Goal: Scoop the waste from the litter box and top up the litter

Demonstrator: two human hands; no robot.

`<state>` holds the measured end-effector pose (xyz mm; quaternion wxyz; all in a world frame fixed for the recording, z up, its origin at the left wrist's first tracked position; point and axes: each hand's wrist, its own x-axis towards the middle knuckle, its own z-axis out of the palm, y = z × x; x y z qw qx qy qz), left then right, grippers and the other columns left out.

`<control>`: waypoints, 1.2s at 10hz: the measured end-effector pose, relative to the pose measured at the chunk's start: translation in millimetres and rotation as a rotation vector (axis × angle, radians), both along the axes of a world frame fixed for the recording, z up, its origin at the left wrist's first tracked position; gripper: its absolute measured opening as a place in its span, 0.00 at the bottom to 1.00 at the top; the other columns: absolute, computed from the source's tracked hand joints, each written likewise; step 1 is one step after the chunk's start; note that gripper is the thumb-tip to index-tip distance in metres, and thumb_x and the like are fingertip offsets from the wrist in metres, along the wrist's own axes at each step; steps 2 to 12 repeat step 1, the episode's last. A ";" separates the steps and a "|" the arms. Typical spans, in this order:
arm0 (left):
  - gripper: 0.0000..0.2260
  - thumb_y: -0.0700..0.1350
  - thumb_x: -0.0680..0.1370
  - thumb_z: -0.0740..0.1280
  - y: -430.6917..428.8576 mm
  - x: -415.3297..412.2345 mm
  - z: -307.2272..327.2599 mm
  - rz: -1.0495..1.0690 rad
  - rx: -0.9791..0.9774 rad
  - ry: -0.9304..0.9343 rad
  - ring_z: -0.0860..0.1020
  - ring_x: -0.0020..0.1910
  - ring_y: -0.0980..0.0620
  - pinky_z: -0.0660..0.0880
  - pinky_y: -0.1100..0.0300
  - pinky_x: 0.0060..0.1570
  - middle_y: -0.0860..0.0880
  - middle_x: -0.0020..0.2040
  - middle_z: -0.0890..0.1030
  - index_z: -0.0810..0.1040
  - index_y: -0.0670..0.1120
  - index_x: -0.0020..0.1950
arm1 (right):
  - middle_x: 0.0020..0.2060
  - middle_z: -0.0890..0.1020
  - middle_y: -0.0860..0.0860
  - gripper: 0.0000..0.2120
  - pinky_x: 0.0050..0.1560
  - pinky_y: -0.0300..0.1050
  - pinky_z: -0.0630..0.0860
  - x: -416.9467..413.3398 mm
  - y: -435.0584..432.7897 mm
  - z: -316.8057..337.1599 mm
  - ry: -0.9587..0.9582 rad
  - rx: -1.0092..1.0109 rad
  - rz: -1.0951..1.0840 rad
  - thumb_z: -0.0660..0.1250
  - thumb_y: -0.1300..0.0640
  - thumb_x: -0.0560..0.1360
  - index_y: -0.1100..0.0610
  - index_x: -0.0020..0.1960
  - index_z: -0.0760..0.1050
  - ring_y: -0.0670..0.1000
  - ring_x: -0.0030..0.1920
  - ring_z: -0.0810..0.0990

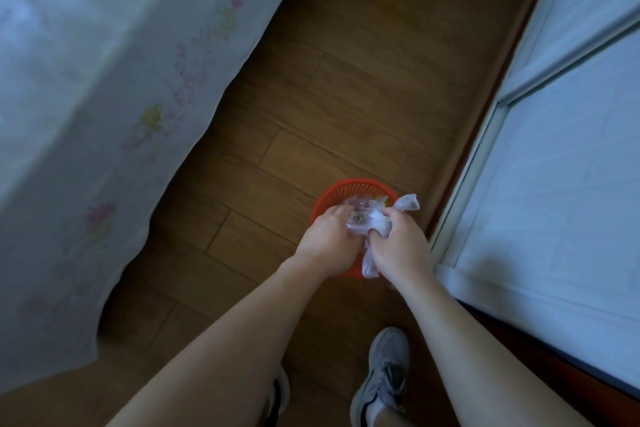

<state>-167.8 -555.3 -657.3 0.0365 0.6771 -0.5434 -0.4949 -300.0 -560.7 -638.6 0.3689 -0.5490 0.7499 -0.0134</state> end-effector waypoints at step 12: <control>0.28 0.56 0.79 0.60 5.3 9.2 28.8 -0.022 -0.063 -0.118 0.56 0.78 0.47 0.60 0.45 0.74 0.49 0.79 0.59 0.59 0.51 0.77 | 0.66 0.76 0.53 0.23 0.59 0.44 0.74 6.1 0.7 29.8 0.051 -0.056 0.110 0.65 0.52 0.78 0.55 0.72 0.69 0.53 0.66 0.74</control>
